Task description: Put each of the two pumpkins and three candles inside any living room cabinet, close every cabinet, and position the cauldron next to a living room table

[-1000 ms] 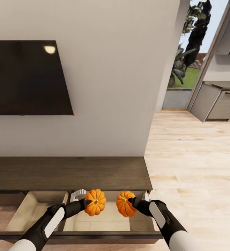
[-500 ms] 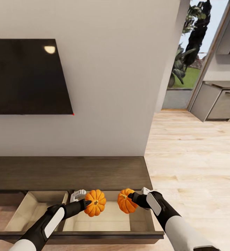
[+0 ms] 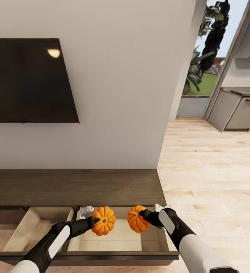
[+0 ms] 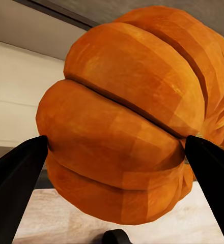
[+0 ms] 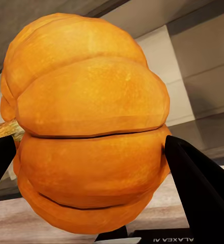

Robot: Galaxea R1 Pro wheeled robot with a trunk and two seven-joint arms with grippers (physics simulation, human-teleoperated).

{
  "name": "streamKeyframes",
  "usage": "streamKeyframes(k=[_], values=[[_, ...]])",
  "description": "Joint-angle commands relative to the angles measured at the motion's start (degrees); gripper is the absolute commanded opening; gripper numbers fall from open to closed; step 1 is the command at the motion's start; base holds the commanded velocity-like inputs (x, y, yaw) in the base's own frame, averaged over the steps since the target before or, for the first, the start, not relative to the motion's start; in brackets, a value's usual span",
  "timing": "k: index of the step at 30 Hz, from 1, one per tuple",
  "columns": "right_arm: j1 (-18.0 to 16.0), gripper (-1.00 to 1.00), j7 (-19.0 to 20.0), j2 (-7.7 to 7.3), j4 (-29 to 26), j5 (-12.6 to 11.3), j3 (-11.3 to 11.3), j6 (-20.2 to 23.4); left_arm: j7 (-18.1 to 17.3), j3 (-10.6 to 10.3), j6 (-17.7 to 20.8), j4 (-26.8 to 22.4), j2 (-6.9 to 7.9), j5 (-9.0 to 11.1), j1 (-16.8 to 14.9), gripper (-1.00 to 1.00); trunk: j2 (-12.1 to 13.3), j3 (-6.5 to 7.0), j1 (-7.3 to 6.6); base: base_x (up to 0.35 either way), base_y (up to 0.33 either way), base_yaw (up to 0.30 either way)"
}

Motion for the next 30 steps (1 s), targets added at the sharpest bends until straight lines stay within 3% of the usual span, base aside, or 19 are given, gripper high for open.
streamKeyframes(k=[1, 8, 17, 27, 30], values=[[0.0, -1.00, -0.5, 0.01, -0.1, -0.6, 0.2, 0.2, 0.0, -0.2, 0.3, -0.1, 0.06, 0.2, 0.0, -1.00, 0.0, -0.06, 0.00, 0.000, 0.000, 0.000], [0.0, -1.00, -0.5, 0.07, -0.1, -0.6, 0.2, 0.2, 0.0, -0.2, 1.5, -0.1, 0.06, 0.2, 0.0, -1.00, -2.4, -1.14, 1.32, 0.000, 0.000, 0.000], [0.0, -1.00, -0.5, 0.06, -0.1, -0.6, 0.2, 0.2, 0.0, -0.2, 2.1, -0.3, 0.06, 0.2, 0.0, -1.00, -2.4, -1.14, 1.32, 0.000, 0.000, 0.000], [0.0, -1.00, -0.6, 0.06, -0.1, -0.6, 0.2, 0.3, 0.1, -0.2, 3.5, -0.5, 0.06, 0.2, -0.1, -1.00, -6.5, -2.93, 3.52, 0.000, 0.000, 0.000], [-0.1, -1.00, -0.8, 0.06, -0.2, -0.5, 0.2, 2.8, 0.1, -0.3, 4.0, -0.6, 0.06, 0.2, -0.1, -1.00, -6.5, -2.93, 3.52, 0.000, 0.000, 0.000]])
